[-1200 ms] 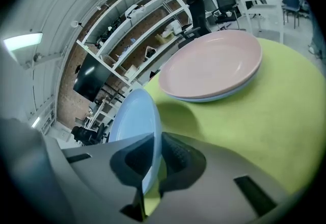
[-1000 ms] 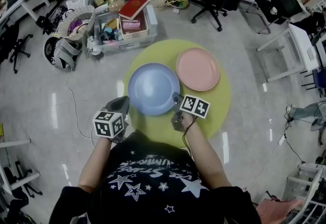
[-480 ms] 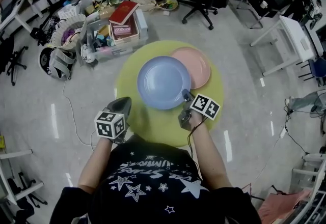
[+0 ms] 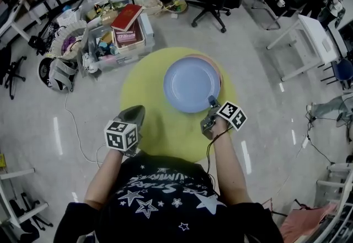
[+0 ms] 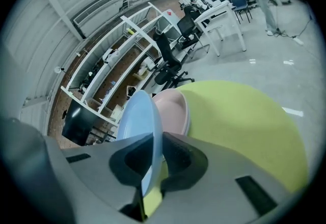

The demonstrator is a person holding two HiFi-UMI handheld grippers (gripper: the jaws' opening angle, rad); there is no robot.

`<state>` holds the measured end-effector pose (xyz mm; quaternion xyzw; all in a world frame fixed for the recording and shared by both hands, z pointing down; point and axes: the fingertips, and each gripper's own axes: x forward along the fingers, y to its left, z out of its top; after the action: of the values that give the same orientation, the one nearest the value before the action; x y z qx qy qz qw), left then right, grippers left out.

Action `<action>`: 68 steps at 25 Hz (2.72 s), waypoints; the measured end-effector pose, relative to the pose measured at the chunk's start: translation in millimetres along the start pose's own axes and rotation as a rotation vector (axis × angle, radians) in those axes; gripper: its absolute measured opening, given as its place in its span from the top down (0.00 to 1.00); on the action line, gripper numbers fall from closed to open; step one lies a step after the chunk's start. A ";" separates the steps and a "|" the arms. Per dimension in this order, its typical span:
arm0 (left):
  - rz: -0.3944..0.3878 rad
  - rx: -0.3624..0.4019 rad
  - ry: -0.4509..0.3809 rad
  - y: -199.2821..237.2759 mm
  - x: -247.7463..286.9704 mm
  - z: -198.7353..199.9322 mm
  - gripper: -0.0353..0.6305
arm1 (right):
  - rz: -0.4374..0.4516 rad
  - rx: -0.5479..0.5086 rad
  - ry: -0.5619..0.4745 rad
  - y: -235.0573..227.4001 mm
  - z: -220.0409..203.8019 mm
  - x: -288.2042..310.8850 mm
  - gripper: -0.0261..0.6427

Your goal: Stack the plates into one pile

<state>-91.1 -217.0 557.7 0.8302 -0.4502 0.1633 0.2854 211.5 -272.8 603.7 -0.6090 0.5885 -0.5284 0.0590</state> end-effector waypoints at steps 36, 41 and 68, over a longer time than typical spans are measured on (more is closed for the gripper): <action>-0.018 0.007 0.058 -6.1 22.8 -9.3 0.91 | -0.100 -0.157 -0.031 -21.7 26.6 33.6 0.77; -0.016 0.014 0.045 -12.3 17.2 -5.9 0.91 | -0.099 -0.159 -0.023 -25.6 22.3 23.4 0.76; 0.062 0.030 -0.022 -88.1 -29.9 -39.6 0.91 | 0.146 -0.673 -0.048 11.6 -22.2 -83.1 0.93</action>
<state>-33.7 -134.8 544.1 0.8216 -0.4765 0.1697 0.2630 208.9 -199.3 557.6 -0.5628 0.7704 -0.2844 -0.0936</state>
